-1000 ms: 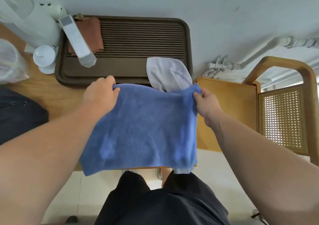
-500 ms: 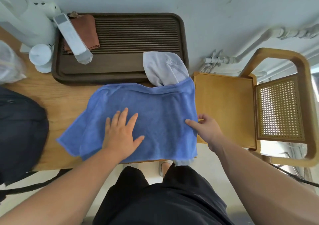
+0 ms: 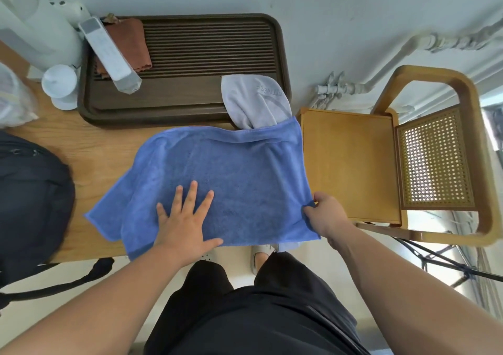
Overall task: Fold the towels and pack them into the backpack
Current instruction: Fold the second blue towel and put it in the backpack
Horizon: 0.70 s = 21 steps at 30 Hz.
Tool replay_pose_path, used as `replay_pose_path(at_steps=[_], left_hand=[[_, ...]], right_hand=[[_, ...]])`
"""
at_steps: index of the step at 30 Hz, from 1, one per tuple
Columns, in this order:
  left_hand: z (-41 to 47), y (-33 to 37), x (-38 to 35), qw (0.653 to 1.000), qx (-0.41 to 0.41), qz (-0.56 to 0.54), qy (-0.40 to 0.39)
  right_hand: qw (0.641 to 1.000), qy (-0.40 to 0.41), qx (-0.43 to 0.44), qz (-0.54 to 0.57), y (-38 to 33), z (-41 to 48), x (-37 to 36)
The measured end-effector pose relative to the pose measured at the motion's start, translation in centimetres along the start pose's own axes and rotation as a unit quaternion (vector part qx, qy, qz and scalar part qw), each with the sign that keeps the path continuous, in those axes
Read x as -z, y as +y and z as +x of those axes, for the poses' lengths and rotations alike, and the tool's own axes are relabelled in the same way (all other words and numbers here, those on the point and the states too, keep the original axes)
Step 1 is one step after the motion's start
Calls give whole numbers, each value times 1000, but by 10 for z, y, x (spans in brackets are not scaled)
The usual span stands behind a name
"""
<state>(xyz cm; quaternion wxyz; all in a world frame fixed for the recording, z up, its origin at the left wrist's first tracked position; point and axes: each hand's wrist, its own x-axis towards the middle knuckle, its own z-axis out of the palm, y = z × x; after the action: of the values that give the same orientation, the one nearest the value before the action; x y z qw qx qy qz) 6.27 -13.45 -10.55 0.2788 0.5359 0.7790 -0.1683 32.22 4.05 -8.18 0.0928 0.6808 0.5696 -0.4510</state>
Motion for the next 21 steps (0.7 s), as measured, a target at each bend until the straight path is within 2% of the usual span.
replay_pose_path(at_steps=[3,5,7,8,10,12,14,16,18,21], left_hand=[[-4,2,1,1000,-5,6,-9],[-5,2,6,1000,-8,-5,-12],[-5,0,13,1000,-11,-20,-16],[-6,-1,16,999,-11,-25,-19],[-9,-4,20,999,-10,-32,-36],[-14,-7,22,998,-9,-26,-65],[-19,-9,26,996,-8,-15,-88],[-23,-10,29,996,-1,-32,-80],[-27,-11,31,997,19,-67,-30],[-33,-24,32,984,97,-112,101]], right_hand=[[998,5,-2,-61,-1,-2,2],[994,40,13,-104,-8,-2,2],[979,94,91,-157,-19,-4,0],[960,121,160,-196,-27,-5,-2],[897,131,305,-292,-45,-6,-6],[834,53,392,-384,-64,-3,-14],[788,-40,413,-455,-75,0,-25],[758,-88,398,-509,-75,5,-35],[751,-97,376,-533,-70,8,-41],[768,-59,374,-516,-73,7,-45]])
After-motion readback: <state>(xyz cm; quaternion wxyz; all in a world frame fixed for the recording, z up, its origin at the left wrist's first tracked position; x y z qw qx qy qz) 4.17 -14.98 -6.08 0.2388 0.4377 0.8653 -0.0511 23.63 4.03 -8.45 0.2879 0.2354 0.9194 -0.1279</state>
